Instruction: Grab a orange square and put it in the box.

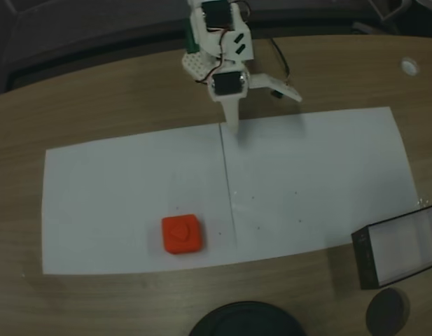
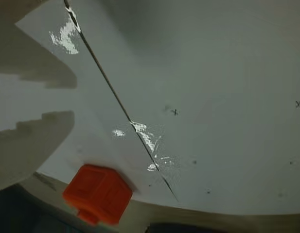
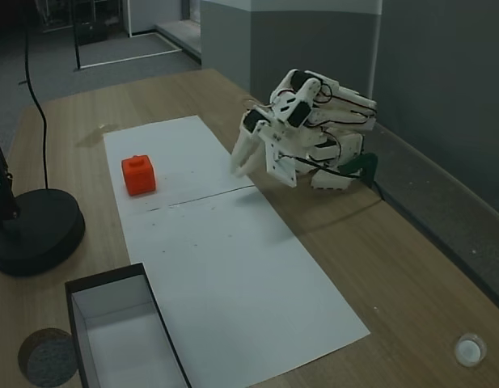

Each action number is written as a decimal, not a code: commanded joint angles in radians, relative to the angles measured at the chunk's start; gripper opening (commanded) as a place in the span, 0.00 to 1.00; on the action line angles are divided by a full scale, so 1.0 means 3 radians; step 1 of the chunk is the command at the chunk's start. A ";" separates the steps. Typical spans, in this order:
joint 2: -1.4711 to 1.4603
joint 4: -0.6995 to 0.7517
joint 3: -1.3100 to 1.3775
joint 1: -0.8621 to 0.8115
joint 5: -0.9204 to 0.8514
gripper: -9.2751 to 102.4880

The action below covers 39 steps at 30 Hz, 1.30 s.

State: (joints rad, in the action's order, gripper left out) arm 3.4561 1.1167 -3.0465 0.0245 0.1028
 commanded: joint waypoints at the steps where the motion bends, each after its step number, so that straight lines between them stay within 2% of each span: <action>1: 0.0066 -0.0409 0.0159 -0.0046 -0.0010 0.23; 5: 0.0061 -0.0900 0.0297 -0.0046 0.0010 0.34; 11: 0.0010 -0.1585 0.0430 -0.0271 -0.0005 0.35; 18: -0.0138 -0.1713 0.0430 -0.0271 -0.0220 0.36; 23: -0.0823 -0.1657 0.0787 -0.0291 -0.0199 0.40; 27: -0.1728 -0.1289 0.1641 -0.0430 -0.0199 0.41; 32: -0.3196 -0.0588 0.2777 -0.0644 -0.0220 0.41; 39: -0.4914 0.0501 0.4126 -0.0624 -0.0322 0.41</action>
State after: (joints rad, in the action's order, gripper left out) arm 2.1338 1.1950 -2.0034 -0.1641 0.0245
